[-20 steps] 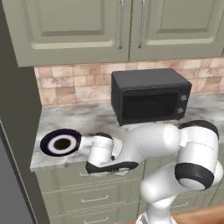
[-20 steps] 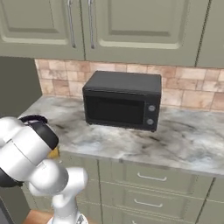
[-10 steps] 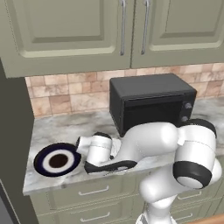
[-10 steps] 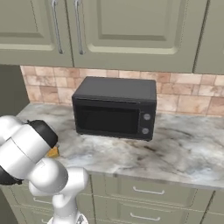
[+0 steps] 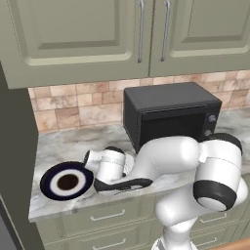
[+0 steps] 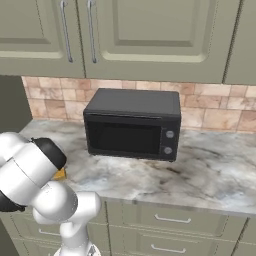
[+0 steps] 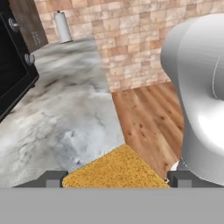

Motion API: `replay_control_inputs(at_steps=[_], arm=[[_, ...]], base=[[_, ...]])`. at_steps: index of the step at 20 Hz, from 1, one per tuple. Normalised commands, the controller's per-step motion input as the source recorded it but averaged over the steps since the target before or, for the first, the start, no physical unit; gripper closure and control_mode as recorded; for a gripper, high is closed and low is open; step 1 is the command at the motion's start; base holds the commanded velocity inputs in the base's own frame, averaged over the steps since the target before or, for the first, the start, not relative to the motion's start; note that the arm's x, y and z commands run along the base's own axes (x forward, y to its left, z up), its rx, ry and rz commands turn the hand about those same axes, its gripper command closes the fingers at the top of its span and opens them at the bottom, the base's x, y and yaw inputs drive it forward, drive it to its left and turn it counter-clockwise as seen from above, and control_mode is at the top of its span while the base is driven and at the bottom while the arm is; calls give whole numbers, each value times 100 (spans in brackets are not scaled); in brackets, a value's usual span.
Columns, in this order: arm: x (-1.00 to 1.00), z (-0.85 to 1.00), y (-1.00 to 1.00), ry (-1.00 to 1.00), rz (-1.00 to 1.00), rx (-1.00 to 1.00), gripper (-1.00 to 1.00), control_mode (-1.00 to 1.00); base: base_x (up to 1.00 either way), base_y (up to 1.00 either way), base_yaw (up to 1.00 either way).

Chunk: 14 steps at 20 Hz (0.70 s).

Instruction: Take the baked cake out of the oven and place it on the plate for cooling. Then close the oven door.

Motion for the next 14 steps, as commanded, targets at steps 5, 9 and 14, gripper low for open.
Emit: replay_control_inputs(at_steps=[5, 9, 14], arm=[[40, 0, 28, 18, 21, 39, 100, -100], [29, 3, 46, 16, 25, 35, 100, -100], [47, 33, 49, 34, 25, 36, 100, -100]], base=[[0, 0, 0], [0, 0, 0], [0, 0, 0]])
